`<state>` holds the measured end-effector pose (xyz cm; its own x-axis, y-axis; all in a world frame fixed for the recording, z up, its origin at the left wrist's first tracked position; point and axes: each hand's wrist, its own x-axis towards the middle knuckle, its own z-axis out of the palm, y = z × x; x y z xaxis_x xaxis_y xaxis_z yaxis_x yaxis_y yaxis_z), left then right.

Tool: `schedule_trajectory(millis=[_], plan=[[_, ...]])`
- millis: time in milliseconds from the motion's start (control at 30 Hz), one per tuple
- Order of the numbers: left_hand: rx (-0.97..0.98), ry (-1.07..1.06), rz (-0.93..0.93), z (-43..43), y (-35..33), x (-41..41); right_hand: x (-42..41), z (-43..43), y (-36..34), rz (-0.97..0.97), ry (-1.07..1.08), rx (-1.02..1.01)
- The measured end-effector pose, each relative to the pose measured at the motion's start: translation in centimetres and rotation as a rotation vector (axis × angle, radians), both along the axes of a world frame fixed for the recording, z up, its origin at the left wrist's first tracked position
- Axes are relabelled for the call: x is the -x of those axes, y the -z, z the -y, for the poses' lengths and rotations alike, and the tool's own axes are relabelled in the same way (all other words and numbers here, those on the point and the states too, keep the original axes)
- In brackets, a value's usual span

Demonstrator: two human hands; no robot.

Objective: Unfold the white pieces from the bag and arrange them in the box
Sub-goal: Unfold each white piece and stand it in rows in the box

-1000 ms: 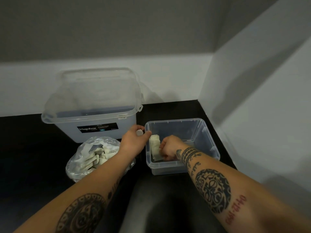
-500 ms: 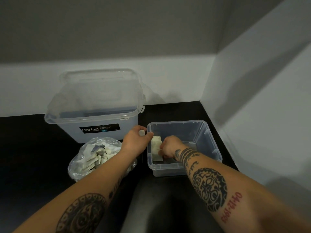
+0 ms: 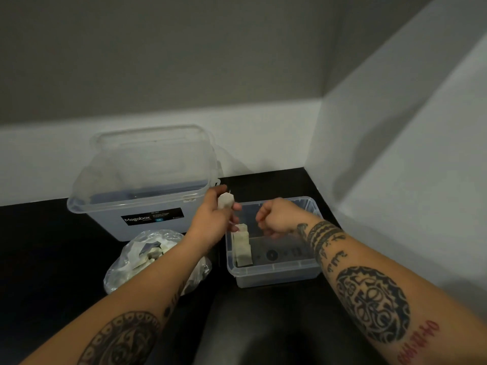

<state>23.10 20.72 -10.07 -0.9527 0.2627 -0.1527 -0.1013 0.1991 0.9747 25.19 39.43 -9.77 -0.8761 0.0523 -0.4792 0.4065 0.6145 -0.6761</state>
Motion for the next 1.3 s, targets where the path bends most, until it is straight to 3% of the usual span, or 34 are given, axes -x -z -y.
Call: schedule_trajectory(millis=[67,133,367,500,600,700,800,1100,1200,1300], plan=[[-0.103,0.060,0.032,-0.6,-0.1,0.0,-0.1,-0.7,-1.7,-0.111,0.060,0.223],[-0.167,0.086,0.055,-1.2,0.0,-0.1,0.0,-1.1,-2.7,-0.267,0.078,0.309],[-0.160,0.202,0.082,-2.1,0.3,0.0,0.0,-0.6,-2.5,-0.470,0.033,0.185],[0.107,0.099,-0.131,-2.0,0.6,0.3,0.4,-0.8,-2.6,-0.502,0.023,0.011],[0.160,-0.001,-0.222,-1.7,1.0,0.7,0.5,-0.6,-2.5,-0.525,0.019,0.031],[0.096,-0.048,-0.129,-1.6,1.2,0.8,0.5,-0.4,-1.8,-0.564,0.090,0.119],[0.002,-0.048,-0.056,-1.5,1.1,0.9,0.6,-0.4,-1.0,-0.576,0.075,0.111],[-0.002,0.008,0.003,-0.6,1.4,1.0,0.1,-0.1,0.2,-0.514,0.051,0.126],[0.082,-0.022,-0.098,-0.3,1.6,1.1,-0.2,-0.2,0.4,-0.459,0.051,0.098],[0.242,-0.100,-0.213,0.3,2.0,1.5,-0.6,-0.2,0.7,-0.287,-0.022,0.084]])
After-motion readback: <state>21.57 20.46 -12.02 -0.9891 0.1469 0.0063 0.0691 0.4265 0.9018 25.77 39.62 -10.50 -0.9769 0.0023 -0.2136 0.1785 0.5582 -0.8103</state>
